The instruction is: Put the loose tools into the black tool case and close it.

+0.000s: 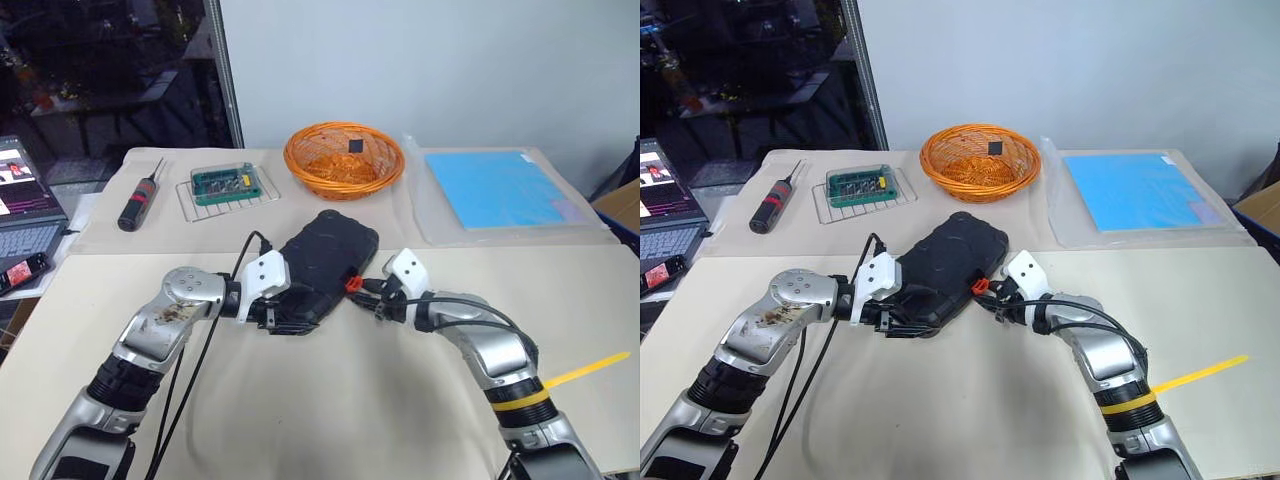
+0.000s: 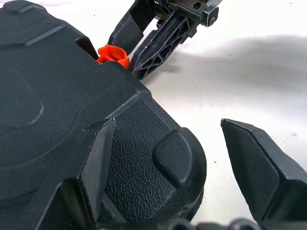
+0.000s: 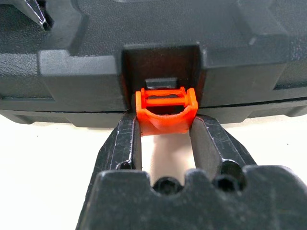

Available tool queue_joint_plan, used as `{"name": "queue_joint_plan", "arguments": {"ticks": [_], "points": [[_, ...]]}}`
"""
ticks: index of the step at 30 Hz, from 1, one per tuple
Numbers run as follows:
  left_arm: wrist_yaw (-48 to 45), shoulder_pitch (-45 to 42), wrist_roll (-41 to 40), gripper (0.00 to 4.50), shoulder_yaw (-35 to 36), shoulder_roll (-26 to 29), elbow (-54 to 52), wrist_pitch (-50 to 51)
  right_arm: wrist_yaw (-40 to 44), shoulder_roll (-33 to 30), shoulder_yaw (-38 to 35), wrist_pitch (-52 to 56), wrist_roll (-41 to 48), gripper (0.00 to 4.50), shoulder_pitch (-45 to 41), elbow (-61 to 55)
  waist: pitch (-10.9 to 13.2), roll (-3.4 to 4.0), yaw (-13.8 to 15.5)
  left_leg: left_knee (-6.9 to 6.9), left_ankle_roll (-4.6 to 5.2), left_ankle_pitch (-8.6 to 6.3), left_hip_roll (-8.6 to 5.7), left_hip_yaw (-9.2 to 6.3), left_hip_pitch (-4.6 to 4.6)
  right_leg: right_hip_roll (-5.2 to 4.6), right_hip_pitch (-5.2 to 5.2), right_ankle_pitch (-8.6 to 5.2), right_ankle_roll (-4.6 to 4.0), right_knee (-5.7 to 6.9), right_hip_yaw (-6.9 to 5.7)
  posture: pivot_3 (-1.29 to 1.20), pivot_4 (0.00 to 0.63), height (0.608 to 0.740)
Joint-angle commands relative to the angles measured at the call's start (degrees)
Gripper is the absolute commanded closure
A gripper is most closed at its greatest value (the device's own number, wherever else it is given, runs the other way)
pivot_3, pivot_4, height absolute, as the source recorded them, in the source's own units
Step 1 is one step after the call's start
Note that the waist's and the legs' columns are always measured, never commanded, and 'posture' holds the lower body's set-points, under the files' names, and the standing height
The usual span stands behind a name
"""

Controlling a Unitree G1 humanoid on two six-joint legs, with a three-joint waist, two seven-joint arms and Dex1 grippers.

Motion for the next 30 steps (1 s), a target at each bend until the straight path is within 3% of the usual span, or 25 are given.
{"name": "queue_joint_plan", "arguments": {"ticks": [1,9,10,12,22,25,30], "points": [[0.0,1.7,2.2,0.72,-3.1,0.1,2.9,2.4,0.0,0.3,-0.4,0.9,0.7,3.31,-3.3,-4.6,0.0,0.0,0.0,0.0,0.0,0.0,0.0,0.0,-0.01,0.0,0.0,0.0,0.0,0.0,0.0,0.0,0.15,0.74],[0.1,1.7,2.7,0.72,-3.6,-0.6,3.3,1.8,-0.7,3.0,-0.2,2.1,0.3,3.31,-7.3,1.3,0.0,-0.02,-0.7,0.08,-0.08,0.1,0.06,0.01,0.18,0.17,0.15,0.09,-0.08,0.02,0.0,0.0,0.15,0.74],[0.1,1.7,2.8,0.72,-3.5,-0.7,3.3,1.8,-0.8,2.9,-0.3,2.1,0.1,2.31,-7.3,1.0,0.0,-0.02,-0.7,0.08,-0.09,0.12,0.1,0.01,0.2,0.2,0.17,0.09,-0.09,0.04,0.0,0.0,0.15,0.74],[0.2,1.8,2.8,0.72,-3.4,-0.7,3.3,1.9,-0.2,1.8,-0.5,3.1,0.6,1.78,-6.6,-1.0,0.0,-0.02,-0.7,0.08,-0.14,0.16,0.13,0.0,0.22,0.23,0.16,0.09,-0.08,0.06,0.01,0.0,0.15,0.74],[0.6,1.9,3.0,0.72,-3.5,-1.2,3.8,1.9,0.2,-2.4,-4.6,11.4,5.7,1.78,-1.9,-11.1,0.0,-0.02,-0.4,0.06,-0.14,0.16,0.11,-0.05,0.22,0.22,0.2,0.11,-0.12,0.04,0.05,0.0,0.15,0.74],[0.6,1.7,3.1,0.72,-3.6,-1.3,4.1,1.8,-0.8,-2.4,-6.1,13.8,6.9,2.4,0.0,-12.8,0.0,-0.02,-0.1,0.05,-0.14,0.15,0.12,-0.06,0.22,0.22,0.2,0.11,-0.13,0.04,0.04,0.0,0.15,0.74],[0.5,1.6,3.1,0.72,-3.6,-1.2,4.3,1.6,-3.5,-2.6,-5.3,13.8,4.9,4.11,2.5,-12.2,0.0,-0.01,0.2,0.06,-0.14,0.15,0.12,-0.06,0.23,0.21,0.22,0.09,-0.15,0.03,0.04,0.0,0.15,0.74]]}}
